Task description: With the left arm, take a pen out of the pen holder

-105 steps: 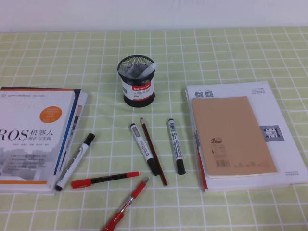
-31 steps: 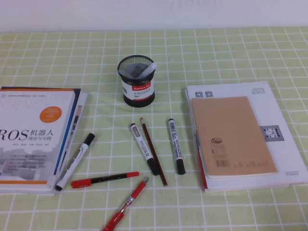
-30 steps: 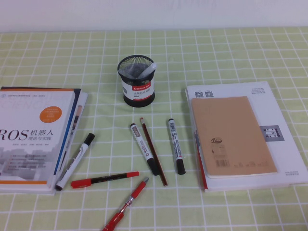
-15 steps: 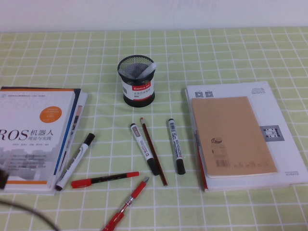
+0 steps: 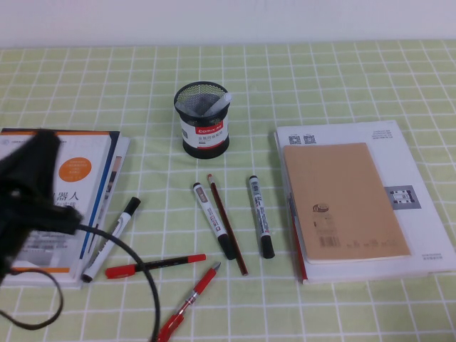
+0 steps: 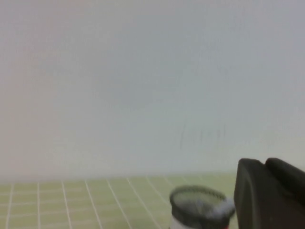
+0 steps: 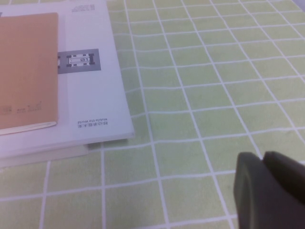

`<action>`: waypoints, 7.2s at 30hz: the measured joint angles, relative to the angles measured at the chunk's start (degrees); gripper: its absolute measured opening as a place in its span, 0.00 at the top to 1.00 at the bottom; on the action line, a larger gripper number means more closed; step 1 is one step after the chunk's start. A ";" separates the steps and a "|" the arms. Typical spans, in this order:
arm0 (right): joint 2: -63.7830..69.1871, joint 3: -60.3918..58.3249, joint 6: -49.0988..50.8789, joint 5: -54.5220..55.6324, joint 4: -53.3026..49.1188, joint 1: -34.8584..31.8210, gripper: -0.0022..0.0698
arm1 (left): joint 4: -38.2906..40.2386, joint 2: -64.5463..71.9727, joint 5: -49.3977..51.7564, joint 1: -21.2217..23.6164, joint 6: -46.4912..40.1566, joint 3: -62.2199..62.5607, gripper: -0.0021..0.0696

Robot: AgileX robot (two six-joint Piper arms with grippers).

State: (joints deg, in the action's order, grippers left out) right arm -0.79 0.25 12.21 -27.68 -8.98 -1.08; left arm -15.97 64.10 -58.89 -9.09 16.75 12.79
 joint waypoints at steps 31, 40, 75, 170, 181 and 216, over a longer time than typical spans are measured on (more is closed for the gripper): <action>0.00 0.00 0.00 0.00 0.00 0.00 0.99 | -14.50 41.77 -3.06 -4.13 10.99 33.08 0.47; 0.00 0.00 0.00 0.00 0.00 0.00 0.99 | -13.37 48.18 -1.62 -5.61 12.00 40.59 0.47; 0.00 0.00 0.00 0.00 0.00 0.00 0.99 | -10.54 54.91 -2.85 -5.89 17.27 47.01 0.91; 0.00 0.00 0.00 0.00 0.00 0.00 0.99 | -46.76 -18.93 16.94 -5.89 41.22 8.73 0.97; 0.00 0.00 0.00 0.00 0.00 0.00 0.99 | -59.07 -42.61 18.42 -5.89 53.79 8.63 0.97; 0.00 0.00 0.00 0.00 0.00 0.00 0.99 | -3.32 -64.82 82.74 -6.15 -6.92 -7.44 0.97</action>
State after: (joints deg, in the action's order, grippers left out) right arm -0.79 0.25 12.21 -27.68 -8.98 -1.08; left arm -19.29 -0.73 23.85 -15.24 9.83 5.35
